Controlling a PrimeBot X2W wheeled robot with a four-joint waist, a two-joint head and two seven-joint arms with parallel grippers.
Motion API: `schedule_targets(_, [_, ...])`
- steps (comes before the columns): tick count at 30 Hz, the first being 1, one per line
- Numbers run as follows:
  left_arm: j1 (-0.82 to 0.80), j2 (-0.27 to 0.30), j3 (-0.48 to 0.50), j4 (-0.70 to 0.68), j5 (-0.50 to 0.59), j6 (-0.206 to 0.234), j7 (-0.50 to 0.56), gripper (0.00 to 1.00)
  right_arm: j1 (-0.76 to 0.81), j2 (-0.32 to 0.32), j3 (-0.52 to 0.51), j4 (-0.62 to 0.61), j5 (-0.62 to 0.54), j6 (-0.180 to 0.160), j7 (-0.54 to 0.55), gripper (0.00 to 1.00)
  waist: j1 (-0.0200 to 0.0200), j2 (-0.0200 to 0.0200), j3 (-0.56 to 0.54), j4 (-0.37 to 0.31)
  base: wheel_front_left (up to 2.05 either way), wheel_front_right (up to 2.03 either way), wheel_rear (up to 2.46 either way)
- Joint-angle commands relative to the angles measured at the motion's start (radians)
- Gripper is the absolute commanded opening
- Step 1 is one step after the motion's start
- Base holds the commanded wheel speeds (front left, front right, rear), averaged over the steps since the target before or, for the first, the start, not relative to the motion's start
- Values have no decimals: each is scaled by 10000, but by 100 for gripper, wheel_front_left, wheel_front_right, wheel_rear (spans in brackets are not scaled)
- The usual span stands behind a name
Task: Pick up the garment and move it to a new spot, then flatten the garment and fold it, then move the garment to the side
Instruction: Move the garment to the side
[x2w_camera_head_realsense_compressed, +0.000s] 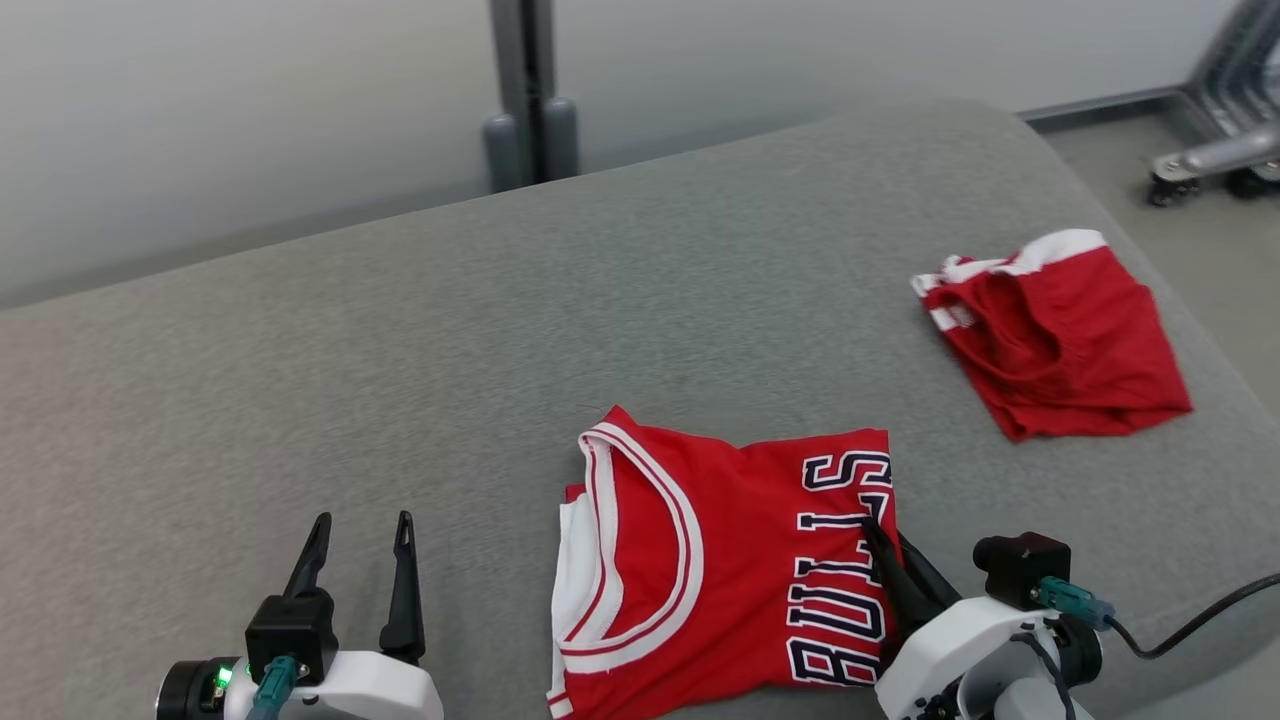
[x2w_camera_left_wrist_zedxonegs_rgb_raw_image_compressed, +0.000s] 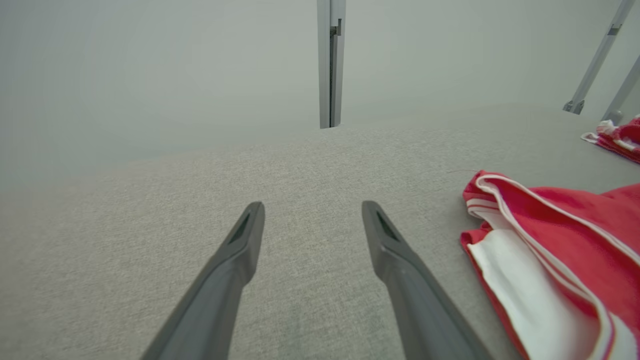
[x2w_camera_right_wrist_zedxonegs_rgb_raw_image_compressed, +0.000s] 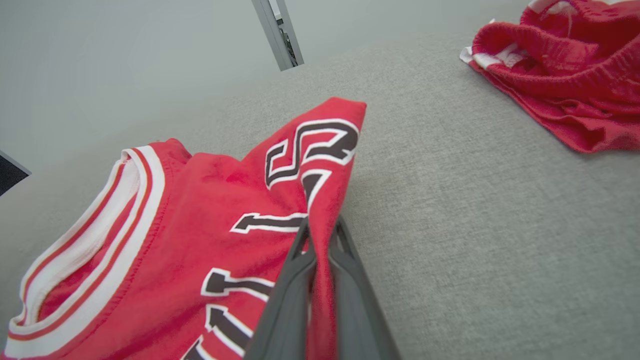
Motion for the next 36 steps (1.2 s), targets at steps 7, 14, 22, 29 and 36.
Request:
schedule_targets(7, [-347,44,-226,79,-18,-87,-15,100,141,-58,-249,-278,-203,-3,8,0,0,-1,245,-2319,0,0,0])
schedule_targets(14, [-569,47,-448,147,99,-138,-15,100,-23,-52,-630,-540,-475,-3,8,0,0,-1,530,-2698,0,0,0])
schedule_targets(22, [-748,44,-668,219,137,-189,-15,100,-529,-67,-1260,-900,-1177,-1,8,0,0,-1,758,-2411,0,0,0])
schedule_targets(29, [-937,45,-623,284,414,-218,-15,100,-1941,-557,-2061,-717,-1949,-1,8,0,0,-1,1018,-1698,0,0,0])
schedule_targets(36, [-1104,64,-531,278,666,-312,-15,100,-3641,-1356,-3525,320,-2820,-3,8,0,0,-1,1323,-850,0,0,0])
